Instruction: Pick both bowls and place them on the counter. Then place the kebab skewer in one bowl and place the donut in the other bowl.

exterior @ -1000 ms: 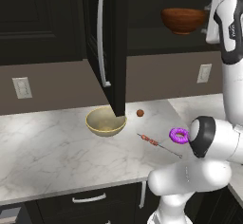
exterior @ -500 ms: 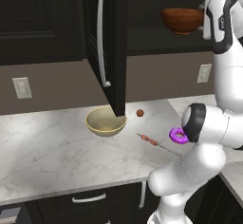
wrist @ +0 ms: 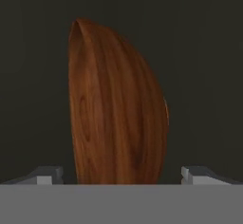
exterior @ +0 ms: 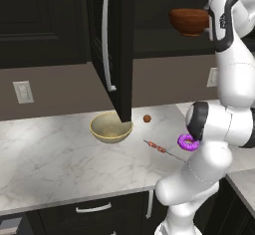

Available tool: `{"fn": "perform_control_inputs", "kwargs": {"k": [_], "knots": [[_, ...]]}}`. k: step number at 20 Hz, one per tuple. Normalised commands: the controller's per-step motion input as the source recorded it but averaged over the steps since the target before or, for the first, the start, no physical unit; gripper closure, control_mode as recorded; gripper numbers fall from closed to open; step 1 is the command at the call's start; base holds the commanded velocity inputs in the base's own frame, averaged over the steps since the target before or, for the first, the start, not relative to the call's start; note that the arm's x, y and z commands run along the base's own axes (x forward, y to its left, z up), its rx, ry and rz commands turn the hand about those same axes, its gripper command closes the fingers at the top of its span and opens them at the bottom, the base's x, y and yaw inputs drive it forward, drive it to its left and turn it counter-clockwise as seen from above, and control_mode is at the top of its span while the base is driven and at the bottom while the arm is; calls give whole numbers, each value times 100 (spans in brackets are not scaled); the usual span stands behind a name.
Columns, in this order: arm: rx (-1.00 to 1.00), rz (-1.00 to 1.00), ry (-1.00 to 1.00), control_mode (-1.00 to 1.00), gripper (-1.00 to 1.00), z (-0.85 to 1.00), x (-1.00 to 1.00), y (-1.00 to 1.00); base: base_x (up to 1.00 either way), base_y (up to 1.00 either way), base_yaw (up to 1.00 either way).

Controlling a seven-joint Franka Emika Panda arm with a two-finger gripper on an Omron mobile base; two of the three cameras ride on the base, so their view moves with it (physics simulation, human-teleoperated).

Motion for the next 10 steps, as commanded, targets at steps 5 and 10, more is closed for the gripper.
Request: {"fn": "perform_control_inputs", "kwargs": {"k": [5,10], "knots": [[-4,0,6,-100,-100,-6,33,0,0,0,0],[-3,1,6,-100,-100,-3,28,-2,0,0,0]]}}
